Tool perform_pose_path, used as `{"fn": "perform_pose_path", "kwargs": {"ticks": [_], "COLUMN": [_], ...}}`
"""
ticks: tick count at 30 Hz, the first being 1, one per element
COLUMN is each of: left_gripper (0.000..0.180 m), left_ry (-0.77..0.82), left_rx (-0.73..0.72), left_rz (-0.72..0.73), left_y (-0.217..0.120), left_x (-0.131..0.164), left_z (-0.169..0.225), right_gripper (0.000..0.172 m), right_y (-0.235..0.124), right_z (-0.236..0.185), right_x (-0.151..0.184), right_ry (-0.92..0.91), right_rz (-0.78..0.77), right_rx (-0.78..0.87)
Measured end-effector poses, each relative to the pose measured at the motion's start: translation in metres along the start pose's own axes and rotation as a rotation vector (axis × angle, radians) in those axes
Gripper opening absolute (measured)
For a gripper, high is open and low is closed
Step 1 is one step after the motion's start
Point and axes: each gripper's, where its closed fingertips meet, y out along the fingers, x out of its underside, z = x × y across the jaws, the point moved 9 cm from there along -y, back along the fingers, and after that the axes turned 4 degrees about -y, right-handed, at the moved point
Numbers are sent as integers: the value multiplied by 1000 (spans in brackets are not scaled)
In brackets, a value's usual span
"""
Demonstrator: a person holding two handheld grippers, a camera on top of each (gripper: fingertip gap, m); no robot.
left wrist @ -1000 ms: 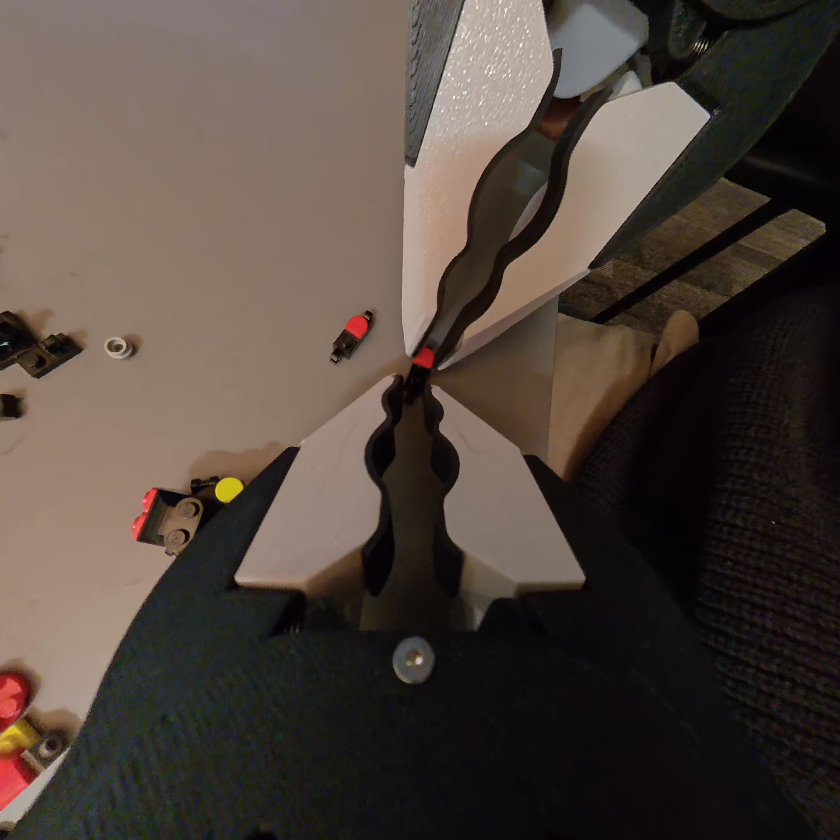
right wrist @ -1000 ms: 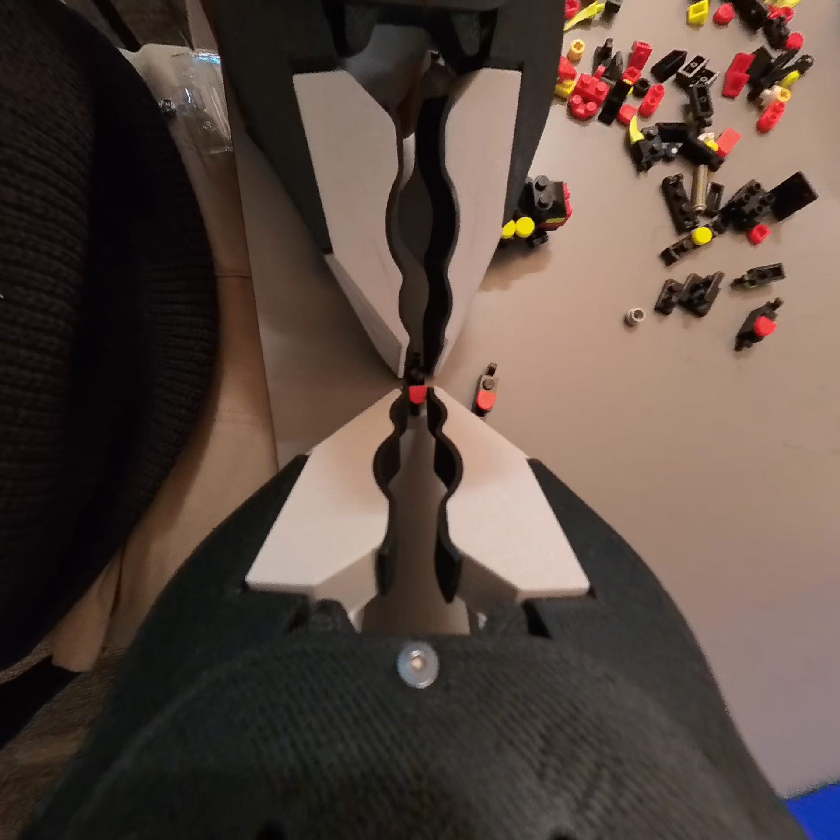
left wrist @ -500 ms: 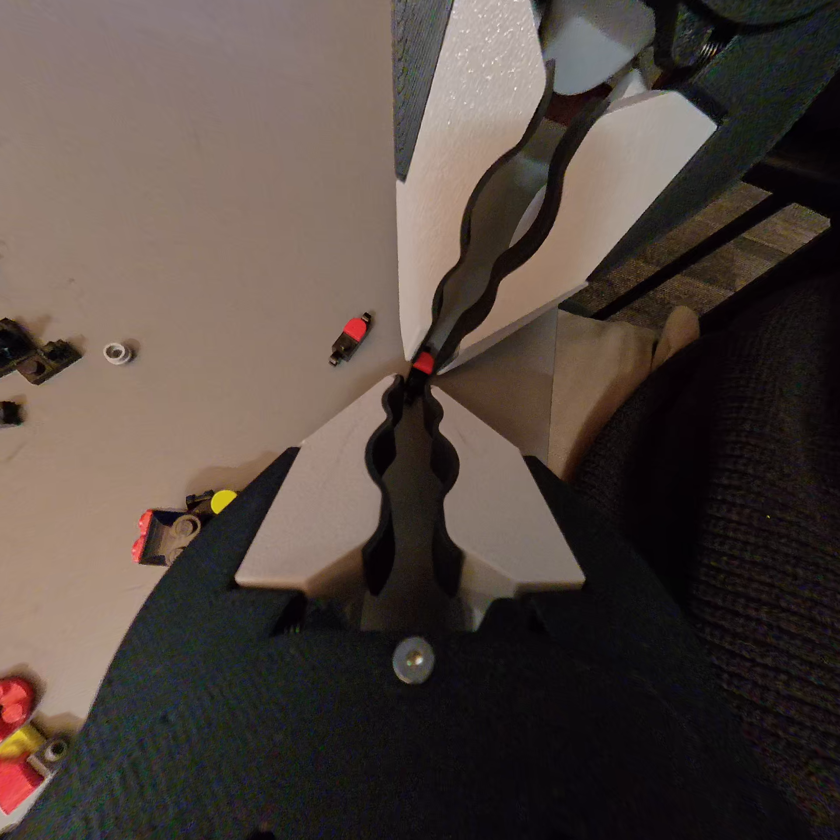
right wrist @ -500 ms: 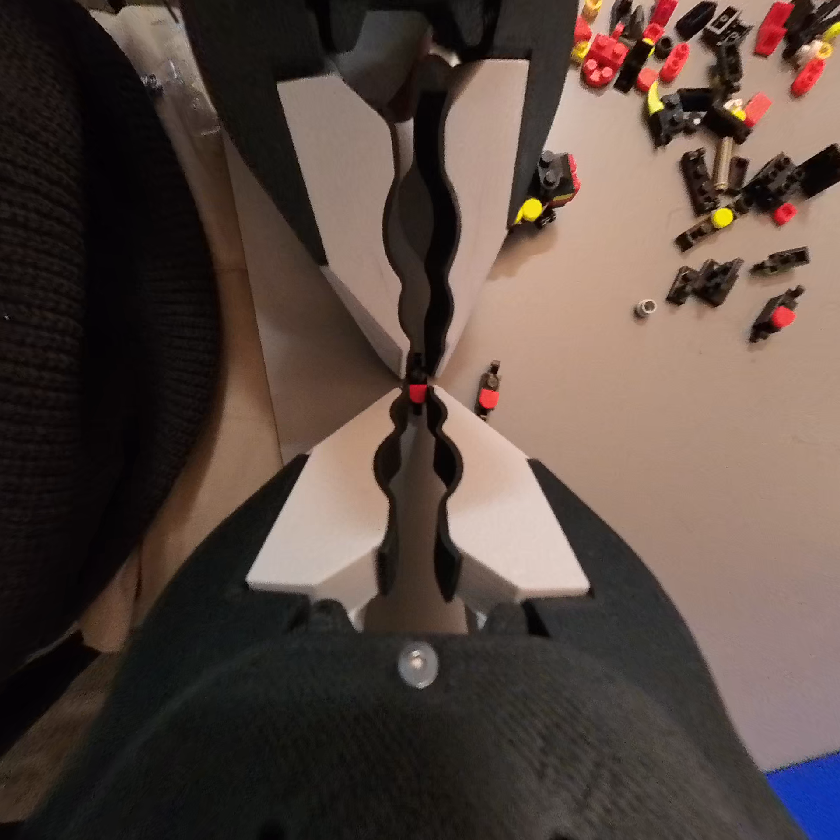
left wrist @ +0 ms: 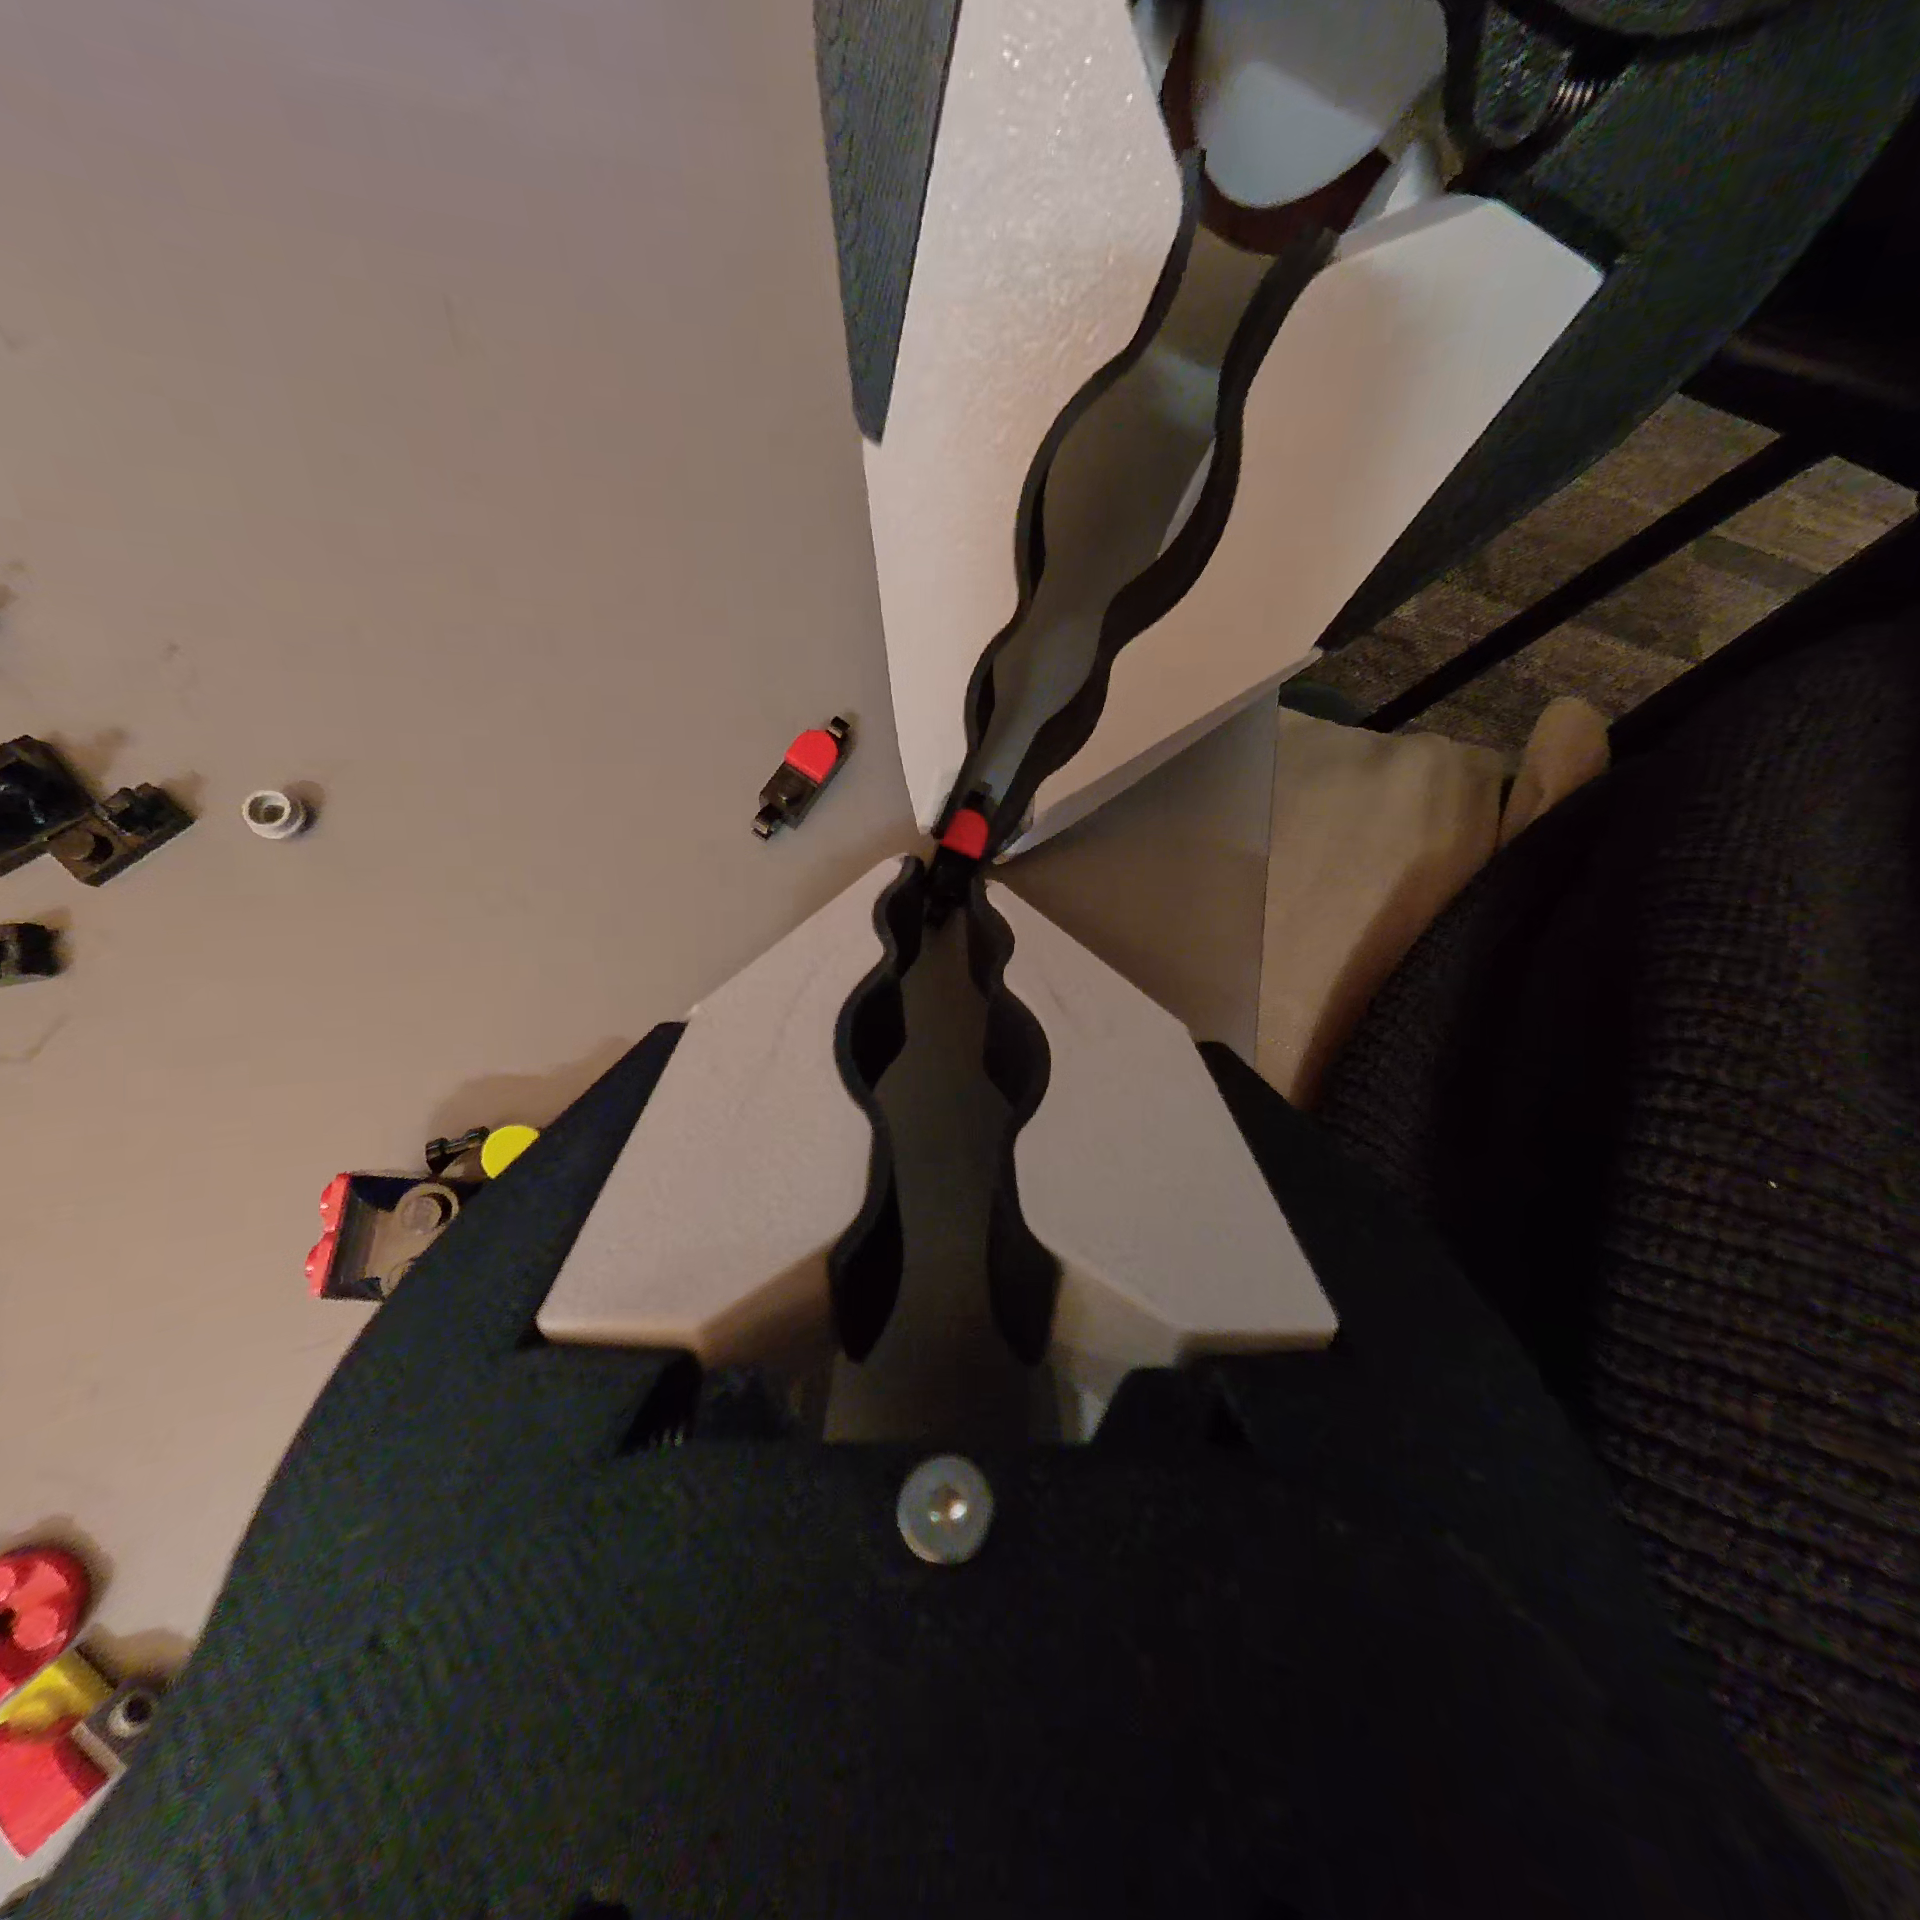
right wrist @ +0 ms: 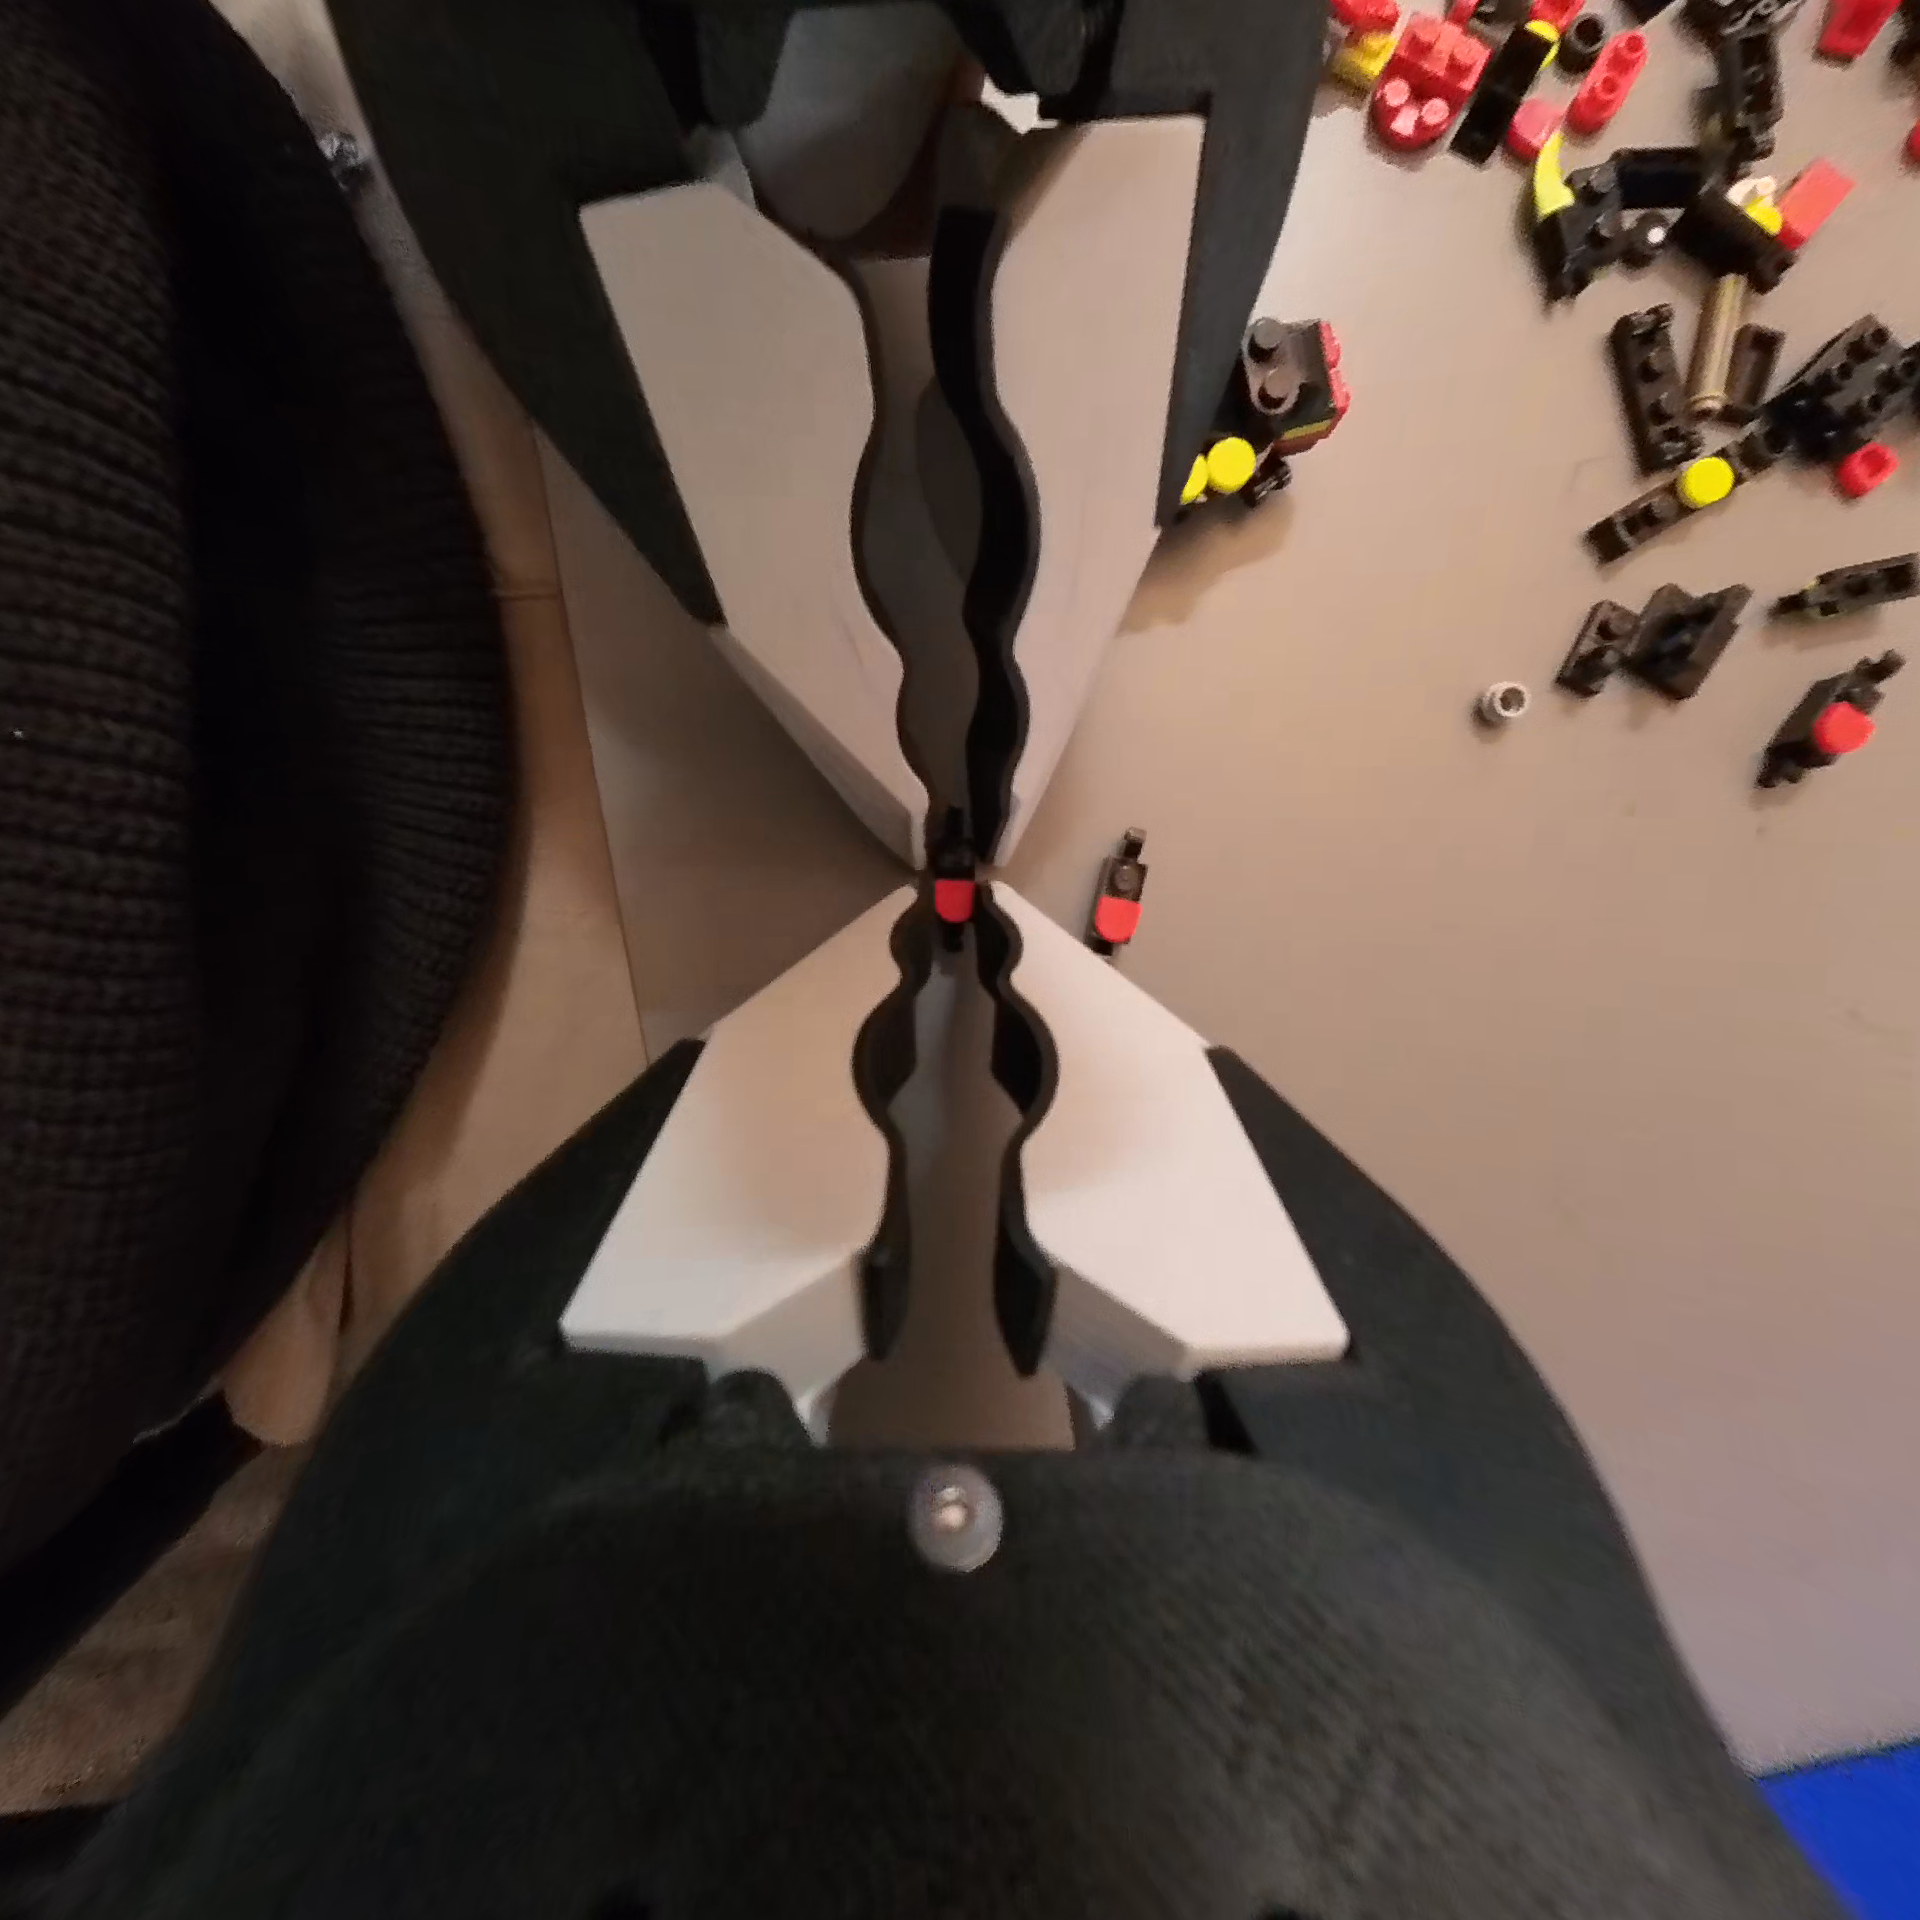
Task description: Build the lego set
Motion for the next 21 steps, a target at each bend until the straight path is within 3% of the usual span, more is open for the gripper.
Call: {"fn": "perform_pose_path", "kwargs": {"ticks": [4,7,10,13,21], "left_gripper": [7,7,7,6,6], "left_ry": [1,2,-1,0,3], "left_rx": [-6,-6,-4,-4,-5], "left_rz": [3,3,3,4,3], "left_y": [0,0,0,0,0], "left_x": [0,0,0,0,0], "left_z": [0,0,0,0,0], "right_gripper": [27,28,16,2,0], "right_y": [-1,-8,-12,-8,-4], "right_z": [-1,-1,-4,-4,-4], "right_x": [4,0,-3,2,1], "right_ry": [-17,6,25,14,20], "right_rz": [-4,62,104,46,29], "right_rx": [48,55,43,84,55]}}
